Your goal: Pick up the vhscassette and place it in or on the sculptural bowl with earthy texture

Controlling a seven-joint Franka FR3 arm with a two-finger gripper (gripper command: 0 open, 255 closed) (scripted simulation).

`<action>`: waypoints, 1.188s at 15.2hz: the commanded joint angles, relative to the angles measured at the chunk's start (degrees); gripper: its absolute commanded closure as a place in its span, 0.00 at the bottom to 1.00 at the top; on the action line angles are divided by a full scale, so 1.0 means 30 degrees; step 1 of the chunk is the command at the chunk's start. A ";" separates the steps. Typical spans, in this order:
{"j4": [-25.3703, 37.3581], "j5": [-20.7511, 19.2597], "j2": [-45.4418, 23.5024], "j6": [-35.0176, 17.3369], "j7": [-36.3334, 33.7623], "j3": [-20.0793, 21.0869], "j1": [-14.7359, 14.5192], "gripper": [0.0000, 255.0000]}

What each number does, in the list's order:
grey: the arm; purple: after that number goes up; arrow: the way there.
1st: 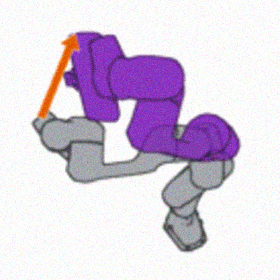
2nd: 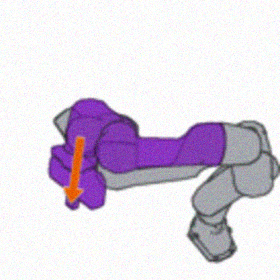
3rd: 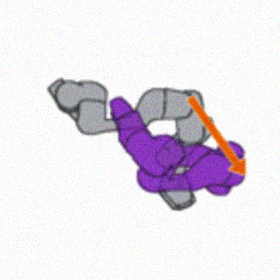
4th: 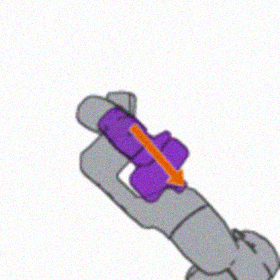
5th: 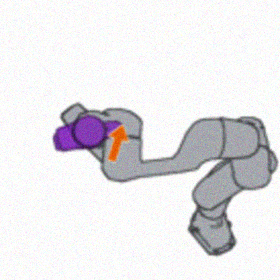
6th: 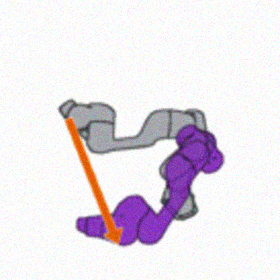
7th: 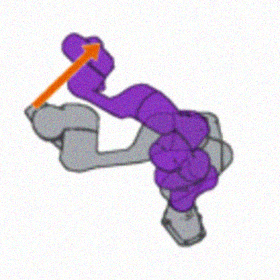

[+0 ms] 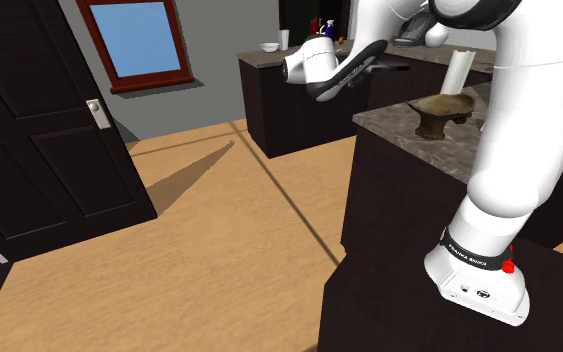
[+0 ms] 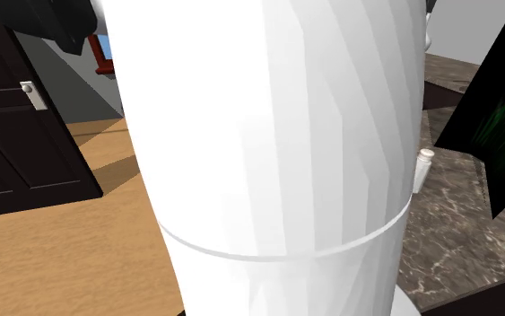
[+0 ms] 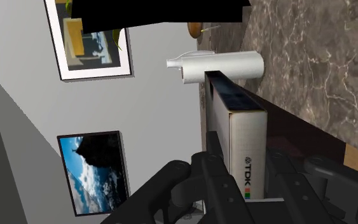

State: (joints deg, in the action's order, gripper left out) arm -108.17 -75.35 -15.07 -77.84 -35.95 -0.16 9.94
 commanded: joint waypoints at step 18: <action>-1.1637 -0.0045 1.0731 -0.0402 -0.0847 -0.0143 0.0139 1.00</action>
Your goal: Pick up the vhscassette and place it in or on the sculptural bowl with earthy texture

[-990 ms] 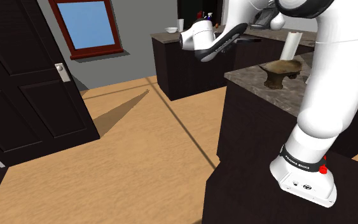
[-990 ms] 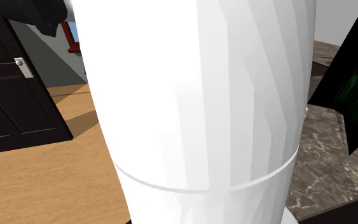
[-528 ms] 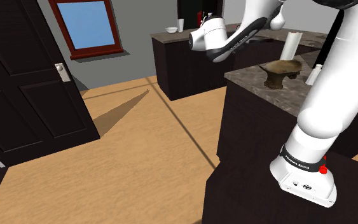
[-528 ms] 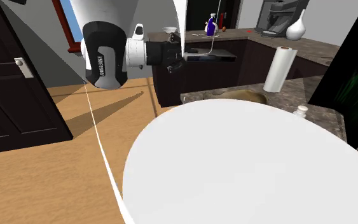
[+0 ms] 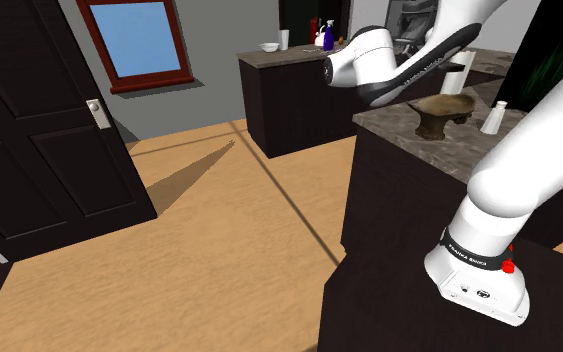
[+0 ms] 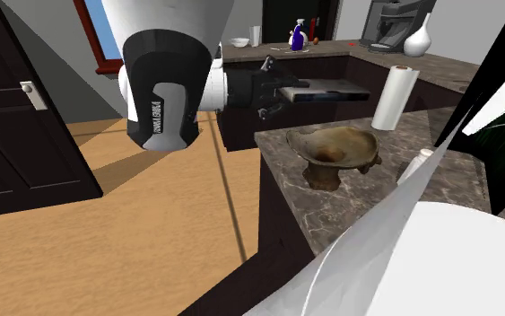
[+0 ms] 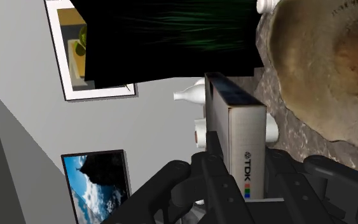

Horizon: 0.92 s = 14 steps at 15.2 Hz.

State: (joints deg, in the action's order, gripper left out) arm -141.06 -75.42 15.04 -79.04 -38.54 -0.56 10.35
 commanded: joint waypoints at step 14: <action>-0.5113 0.0046 0.3147 -0.0625 -0.1905 -0.0260 0.0050 1.00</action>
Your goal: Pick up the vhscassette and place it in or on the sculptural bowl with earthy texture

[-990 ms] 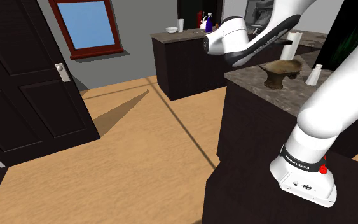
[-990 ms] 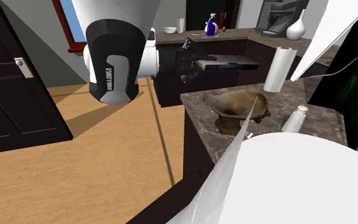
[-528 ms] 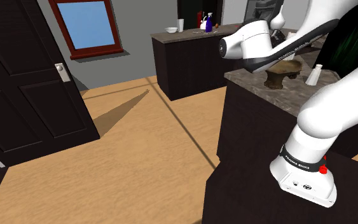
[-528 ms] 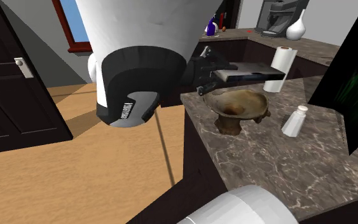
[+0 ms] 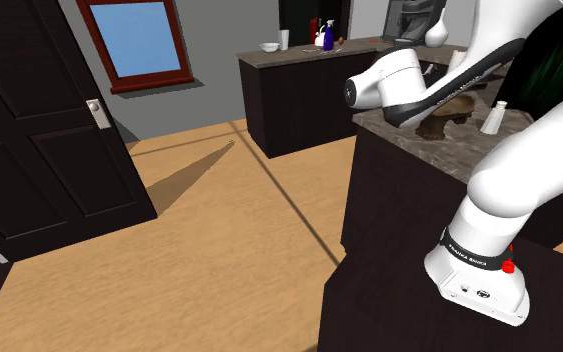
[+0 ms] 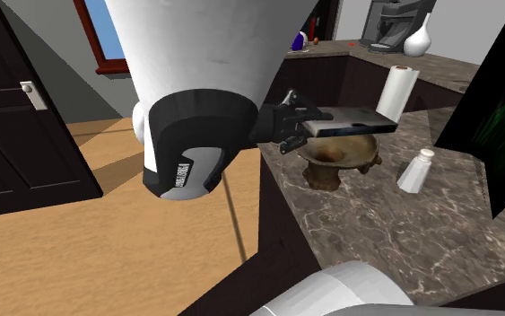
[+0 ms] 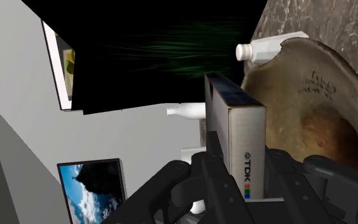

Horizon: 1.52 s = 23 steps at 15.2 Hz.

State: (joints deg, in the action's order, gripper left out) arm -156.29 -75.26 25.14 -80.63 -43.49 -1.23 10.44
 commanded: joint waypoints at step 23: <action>0.0896 0.2476 -0.2115 0.1109 -0.1690 0.1433 -0.1279 0.00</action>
State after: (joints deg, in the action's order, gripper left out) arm -153.83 -68.29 19.12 -77.54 -48.39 2.83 6.80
